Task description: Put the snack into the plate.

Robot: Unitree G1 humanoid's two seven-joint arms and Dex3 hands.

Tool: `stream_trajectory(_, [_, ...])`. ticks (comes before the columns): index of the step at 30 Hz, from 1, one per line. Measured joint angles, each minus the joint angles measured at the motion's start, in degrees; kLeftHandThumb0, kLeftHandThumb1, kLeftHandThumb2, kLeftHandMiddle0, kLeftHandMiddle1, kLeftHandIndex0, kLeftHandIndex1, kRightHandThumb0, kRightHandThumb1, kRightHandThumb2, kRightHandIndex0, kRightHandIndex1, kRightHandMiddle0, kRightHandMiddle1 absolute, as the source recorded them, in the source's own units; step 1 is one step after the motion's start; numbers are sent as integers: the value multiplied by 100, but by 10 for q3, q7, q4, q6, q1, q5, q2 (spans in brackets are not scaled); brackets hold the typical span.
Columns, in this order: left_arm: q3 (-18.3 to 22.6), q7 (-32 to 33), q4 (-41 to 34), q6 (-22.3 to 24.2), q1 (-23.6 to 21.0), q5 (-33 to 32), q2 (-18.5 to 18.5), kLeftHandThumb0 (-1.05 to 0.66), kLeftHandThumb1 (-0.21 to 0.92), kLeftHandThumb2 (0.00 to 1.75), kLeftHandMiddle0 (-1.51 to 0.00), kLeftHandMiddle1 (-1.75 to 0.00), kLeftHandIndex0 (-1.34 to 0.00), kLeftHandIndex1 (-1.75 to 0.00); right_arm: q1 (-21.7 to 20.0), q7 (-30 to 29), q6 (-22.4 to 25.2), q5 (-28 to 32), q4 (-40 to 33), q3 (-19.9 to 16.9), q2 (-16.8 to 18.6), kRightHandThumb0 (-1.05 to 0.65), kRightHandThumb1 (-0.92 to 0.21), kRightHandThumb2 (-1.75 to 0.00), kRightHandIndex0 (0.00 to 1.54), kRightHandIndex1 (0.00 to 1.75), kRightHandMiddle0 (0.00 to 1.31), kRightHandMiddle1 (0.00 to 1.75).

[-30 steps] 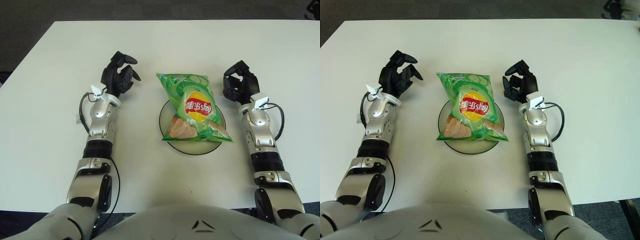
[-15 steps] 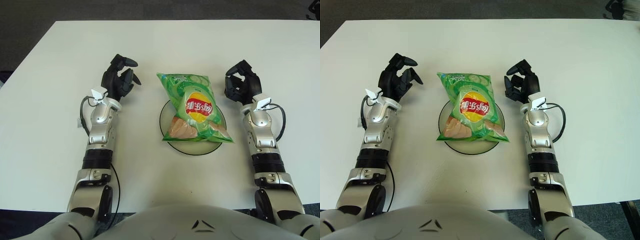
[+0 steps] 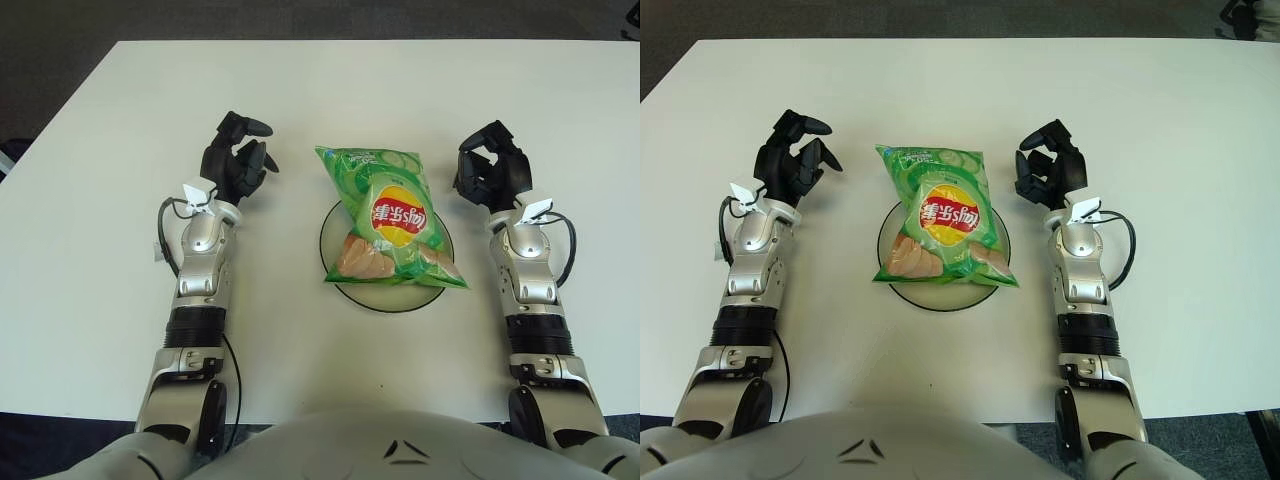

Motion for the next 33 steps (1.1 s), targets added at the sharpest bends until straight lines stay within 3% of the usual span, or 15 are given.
stream_trajectory(9, [1, 10, 25, -43, -10, 8, 0, -35, 92, 37, -85, -175, -36, -158, 1, -13, 2, -3, -2, 0, 2, -37, -71, -80, 86, 175, 33, 175])
stream_trajectory(33, [2, 10, 37, -40, -17, 4, 0, -35, 92, 38, -84, -175, -35, -160, 9, -17, 2, -4, -20, 0, 4, -37, -72, -78, 84, 175, 32, 175])
